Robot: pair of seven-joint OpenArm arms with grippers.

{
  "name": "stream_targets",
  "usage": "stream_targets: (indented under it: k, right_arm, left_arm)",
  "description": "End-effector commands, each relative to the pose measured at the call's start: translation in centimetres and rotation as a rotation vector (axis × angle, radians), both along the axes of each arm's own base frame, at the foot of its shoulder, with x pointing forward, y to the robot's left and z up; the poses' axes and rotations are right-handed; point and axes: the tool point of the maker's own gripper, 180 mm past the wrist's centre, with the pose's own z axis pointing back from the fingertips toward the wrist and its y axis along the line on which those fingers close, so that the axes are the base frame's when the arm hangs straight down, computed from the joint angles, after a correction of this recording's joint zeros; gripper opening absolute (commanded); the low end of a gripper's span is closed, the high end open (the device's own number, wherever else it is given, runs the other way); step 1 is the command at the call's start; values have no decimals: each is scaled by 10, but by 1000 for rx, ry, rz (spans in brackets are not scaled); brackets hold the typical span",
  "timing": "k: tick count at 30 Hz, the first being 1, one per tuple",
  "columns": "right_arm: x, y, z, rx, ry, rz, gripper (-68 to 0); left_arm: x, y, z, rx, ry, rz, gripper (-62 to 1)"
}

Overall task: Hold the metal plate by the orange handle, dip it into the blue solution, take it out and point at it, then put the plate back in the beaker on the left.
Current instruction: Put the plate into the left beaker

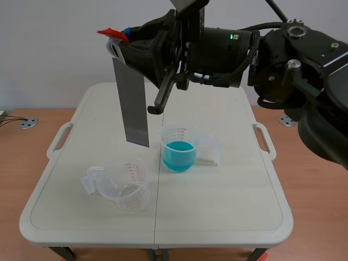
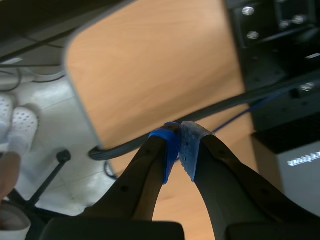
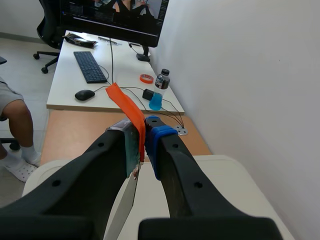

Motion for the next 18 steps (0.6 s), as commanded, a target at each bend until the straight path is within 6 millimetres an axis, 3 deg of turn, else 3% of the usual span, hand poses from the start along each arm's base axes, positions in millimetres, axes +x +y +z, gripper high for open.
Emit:
stream_targets:
  k: [1,5,18]
  right_arm:
    - [-6,8,22,47,-40,39,-662]
    - [-14,17,19,48,-31,69,-662]
    - [-31,40,14,38,-7,127,-662]
  left_arm:
    - [0,-1,2,-5,-4,4,-590]
    - [0,-15,-2,-33,4,-6,-590]
    - [8,-15,-5,-30,-5,-6,-590]
